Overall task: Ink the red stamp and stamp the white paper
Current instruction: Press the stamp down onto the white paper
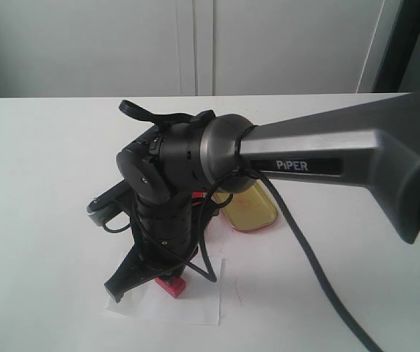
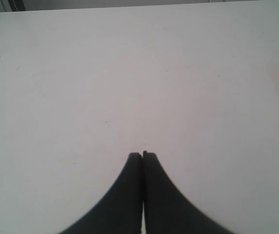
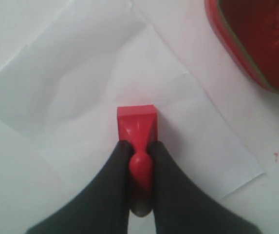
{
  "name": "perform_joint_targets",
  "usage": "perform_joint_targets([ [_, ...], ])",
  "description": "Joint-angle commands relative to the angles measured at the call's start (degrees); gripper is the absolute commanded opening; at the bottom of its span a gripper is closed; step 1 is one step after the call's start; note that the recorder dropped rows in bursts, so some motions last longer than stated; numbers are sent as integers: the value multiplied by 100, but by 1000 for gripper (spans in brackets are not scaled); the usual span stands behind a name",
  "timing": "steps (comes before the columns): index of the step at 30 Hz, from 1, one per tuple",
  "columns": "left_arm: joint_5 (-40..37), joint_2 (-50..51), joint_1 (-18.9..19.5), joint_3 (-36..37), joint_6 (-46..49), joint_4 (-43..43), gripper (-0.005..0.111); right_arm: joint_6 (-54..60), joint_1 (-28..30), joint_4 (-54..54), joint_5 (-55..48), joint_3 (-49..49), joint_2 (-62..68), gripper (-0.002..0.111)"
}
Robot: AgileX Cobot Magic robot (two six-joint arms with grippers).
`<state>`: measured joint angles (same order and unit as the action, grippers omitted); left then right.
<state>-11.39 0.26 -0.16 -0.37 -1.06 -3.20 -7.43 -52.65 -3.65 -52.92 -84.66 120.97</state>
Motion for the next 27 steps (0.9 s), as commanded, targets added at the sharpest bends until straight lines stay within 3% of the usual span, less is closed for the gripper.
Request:
perform_joint_targets([
  [1,24,-26,7,37,-3,-22,0,-23,-35,155,32,193,453,0],
  [27,24,-26,7,37,-3,-22,0,-23,-38,248,47,193,453,0],
])
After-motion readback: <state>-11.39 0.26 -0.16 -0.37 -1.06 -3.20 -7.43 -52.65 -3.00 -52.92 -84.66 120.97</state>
